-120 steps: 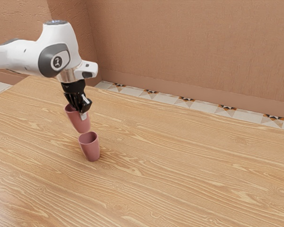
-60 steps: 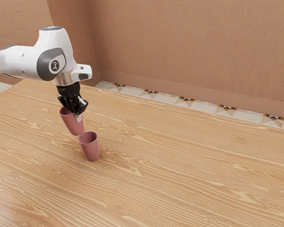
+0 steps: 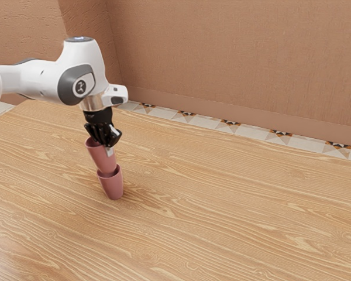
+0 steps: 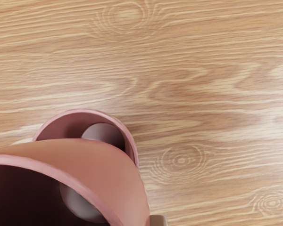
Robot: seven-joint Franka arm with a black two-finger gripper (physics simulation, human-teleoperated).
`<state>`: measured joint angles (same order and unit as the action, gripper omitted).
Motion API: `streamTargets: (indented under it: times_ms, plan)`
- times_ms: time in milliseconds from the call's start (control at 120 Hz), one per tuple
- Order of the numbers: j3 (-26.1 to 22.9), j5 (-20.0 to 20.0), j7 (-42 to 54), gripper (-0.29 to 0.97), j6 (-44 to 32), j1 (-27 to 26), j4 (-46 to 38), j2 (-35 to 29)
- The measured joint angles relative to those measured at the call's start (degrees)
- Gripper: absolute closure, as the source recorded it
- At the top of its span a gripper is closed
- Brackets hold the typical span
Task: Place the left cup onto the right cup
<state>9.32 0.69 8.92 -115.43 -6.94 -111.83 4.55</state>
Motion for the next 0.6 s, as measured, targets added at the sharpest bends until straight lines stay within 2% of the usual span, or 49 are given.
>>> streamTargets:
  times_ms: [600]
  plan:
    - [0.07, -0.05, -1.42, 0.78, -3.16, 0.35, 0.36, 5.06]
